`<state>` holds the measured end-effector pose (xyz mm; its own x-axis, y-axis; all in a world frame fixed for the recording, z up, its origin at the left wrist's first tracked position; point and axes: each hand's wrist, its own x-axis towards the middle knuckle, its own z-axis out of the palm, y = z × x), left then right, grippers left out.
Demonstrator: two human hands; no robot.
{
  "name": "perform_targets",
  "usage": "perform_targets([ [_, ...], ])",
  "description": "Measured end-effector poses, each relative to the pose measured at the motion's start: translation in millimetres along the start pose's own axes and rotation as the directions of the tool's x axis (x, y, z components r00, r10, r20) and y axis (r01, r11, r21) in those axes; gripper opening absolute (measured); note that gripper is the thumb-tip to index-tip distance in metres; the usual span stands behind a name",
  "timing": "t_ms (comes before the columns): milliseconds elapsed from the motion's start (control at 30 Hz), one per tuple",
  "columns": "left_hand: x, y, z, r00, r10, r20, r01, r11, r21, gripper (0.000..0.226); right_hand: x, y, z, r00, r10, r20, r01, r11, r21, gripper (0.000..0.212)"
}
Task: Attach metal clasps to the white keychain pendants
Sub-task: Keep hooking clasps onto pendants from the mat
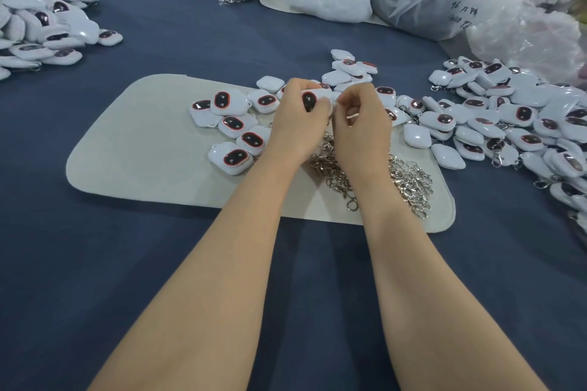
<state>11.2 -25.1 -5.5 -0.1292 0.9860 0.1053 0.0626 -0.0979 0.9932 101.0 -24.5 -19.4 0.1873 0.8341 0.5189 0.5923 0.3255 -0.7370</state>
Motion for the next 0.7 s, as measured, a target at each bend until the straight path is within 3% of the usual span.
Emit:
perform_targets([
  [100,1,7,-3,0.977,-0.205,0.066,0.215,0.91,-0.356,0.01,0,-4,0,0.999,0.023,0.025,-0.026,0.993,0.118,0.019],
  [233,2,10,-7,0.933,-0.338,0.127,0.352,0.778,-0.52,0.022,2,-4,2,0.996,0.071,0.063,-0.081,0.979,0.188,0.016],
  [400,1,9,-8,0.908,-0.392,0.149,0.402,0.712,-0.576,0.018,-1,-9,2,0.996,0.089,-0.008,-0.085,0.969,0.231,0.026],
  [700,2,7,-8,0.887,-0.444,0.129,0.425,0.672,-0.606,0.015,-4,-12,1,0.998,0.019,-0.064,-0.012,0.994,0.11,0.01],
])
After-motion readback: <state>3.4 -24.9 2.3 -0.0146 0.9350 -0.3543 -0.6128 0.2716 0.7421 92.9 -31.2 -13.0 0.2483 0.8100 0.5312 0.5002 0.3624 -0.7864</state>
